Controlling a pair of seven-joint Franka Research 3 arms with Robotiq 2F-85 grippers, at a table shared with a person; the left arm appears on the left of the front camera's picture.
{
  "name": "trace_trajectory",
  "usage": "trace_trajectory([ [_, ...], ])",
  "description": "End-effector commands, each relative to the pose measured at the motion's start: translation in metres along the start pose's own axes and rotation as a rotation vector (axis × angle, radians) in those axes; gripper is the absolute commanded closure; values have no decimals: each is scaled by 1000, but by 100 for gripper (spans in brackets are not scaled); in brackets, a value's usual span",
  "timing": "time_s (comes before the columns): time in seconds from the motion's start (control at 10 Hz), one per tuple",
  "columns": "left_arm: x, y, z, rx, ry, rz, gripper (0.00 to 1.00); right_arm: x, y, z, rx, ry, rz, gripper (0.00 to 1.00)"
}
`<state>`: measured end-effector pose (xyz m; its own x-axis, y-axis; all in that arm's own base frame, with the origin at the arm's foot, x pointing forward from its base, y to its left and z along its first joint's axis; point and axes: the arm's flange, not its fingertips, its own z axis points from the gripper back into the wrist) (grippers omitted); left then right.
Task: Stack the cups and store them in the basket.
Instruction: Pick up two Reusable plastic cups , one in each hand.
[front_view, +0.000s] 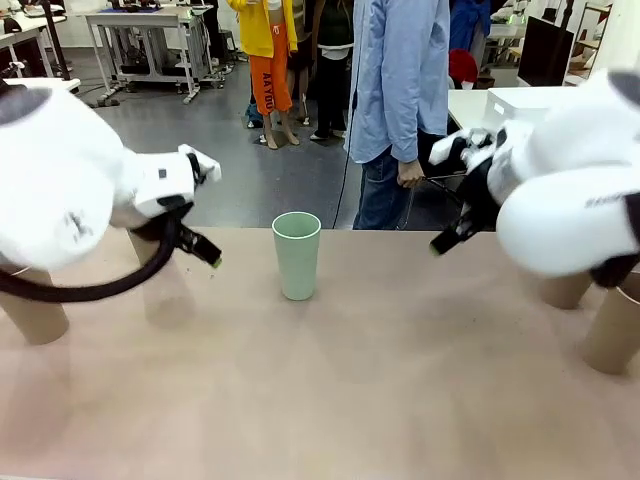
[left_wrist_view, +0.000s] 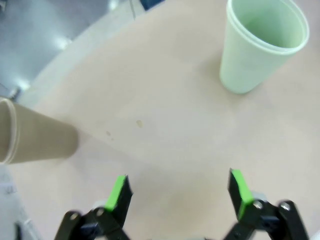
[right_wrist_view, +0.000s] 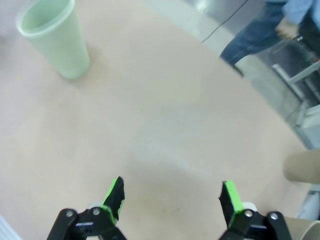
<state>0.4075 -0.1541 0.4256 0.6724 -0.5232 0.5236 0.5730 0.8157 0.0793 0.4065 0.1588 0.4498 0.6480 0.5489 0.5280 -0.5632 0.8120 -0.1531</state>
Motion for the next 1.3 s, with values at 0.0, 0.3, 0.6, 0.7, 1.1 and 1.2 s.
trace_trajectory([
  [0.0, 23, 33, 65, -84, 2, -66, 0, 16, -32, 56, 66, -16, 31, 0],
  [0.3, 3, 92, 135, -245, -15, -233, 0, -20, -98, 130, 222, -123, 164, 0],
  [0.6, -58, 147, 163, -372, -147, -327, 0, -94, -155, 160, 323, -297, 297, 0],
  [0.7, -83, 159, 167, -399, -193, -375, 0, -123, -170, 162, 373, -365, 317, 0],
  [1.1, -165, 192, 184, -406, -368, -418, 0, -197, -201, 153, 469, -503, 376, 0],
  [1.2, -180, 193, 186, -401, -414, -412, 0, -210, -204, 153, 479, -534, 367, 0],
])
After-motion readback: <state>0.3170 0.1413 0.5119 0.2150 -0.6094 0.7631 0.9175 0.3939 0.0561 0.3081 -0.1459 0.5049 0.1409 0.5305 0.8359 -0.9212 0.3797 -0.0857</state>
